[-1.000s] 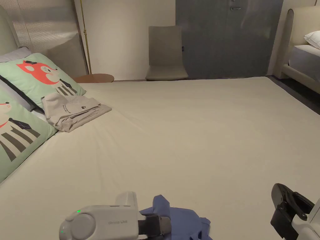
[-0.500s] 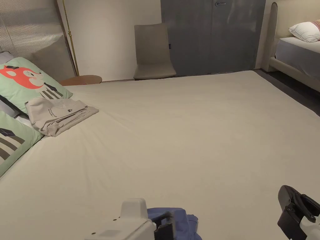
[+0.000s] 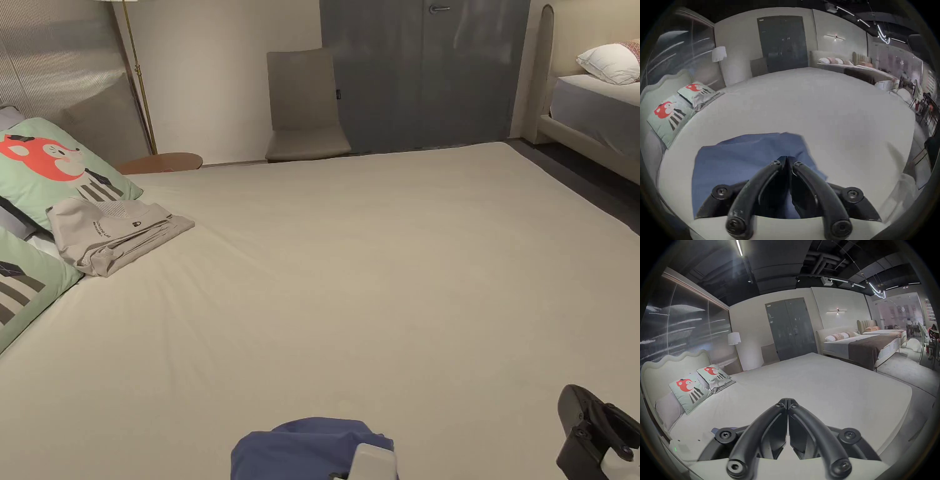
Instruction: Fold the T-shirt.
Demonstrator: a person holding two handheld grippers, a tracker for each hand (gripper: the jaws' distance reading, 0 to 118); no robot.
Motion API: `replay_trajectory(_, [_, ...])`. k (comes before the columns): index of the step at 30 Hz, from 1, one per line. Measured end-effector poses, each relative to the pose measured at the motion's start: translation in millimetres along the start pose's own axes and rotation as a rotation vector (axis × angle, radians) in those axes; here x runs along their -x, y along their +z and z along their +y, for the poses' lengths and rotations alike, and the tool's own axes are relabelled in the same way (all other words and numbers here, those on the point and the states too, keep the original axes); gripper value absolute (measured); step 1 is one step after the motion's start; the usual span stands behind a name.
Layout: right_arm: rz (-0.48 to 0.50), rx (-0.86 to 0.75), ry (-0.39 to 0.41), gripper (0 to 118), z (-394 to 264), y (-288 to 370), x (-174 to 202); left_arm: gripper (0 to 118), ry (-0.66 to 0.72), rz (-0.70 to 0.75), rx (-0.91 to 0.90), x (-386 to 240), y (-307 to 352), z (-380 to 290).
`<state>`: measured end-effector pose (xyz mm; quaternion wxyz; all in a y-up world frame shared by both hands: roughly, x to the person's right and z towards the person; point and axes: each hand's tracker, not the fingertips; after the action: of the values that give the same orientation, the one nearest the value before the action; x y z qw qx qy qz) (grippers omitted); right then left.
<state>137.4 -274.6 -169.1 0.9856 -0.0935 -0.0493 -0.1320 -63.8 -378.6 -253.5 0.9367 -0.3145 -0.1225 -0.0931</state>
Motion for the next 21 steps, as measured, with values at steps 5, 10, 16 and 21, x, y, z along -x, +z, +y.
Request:
replay_trajectory(5, [-0.015, 0.001, -0.008, 1, 1, -1, -2, 1, -0.015, -0.104, -0.014, -10, -1, 4])
replay_trajectory(10, [0.006, -0.005, 0.014, 1, 5, -5, 8, 1, 0.224, -0.386, -0.096, 30, 29, 23])
replay_trajectory(16, [0.128, 0.043, 0.078, 1, -2, -29, 49, 1, 0.43, -0.25, -0.296, 139, 78, 33])
replay_trajectory(21, [0.253, 0.278, 0.173, 1, -62, -70, 93, 2, 0.552, -0.127, -0.296, 218, 101, 8])
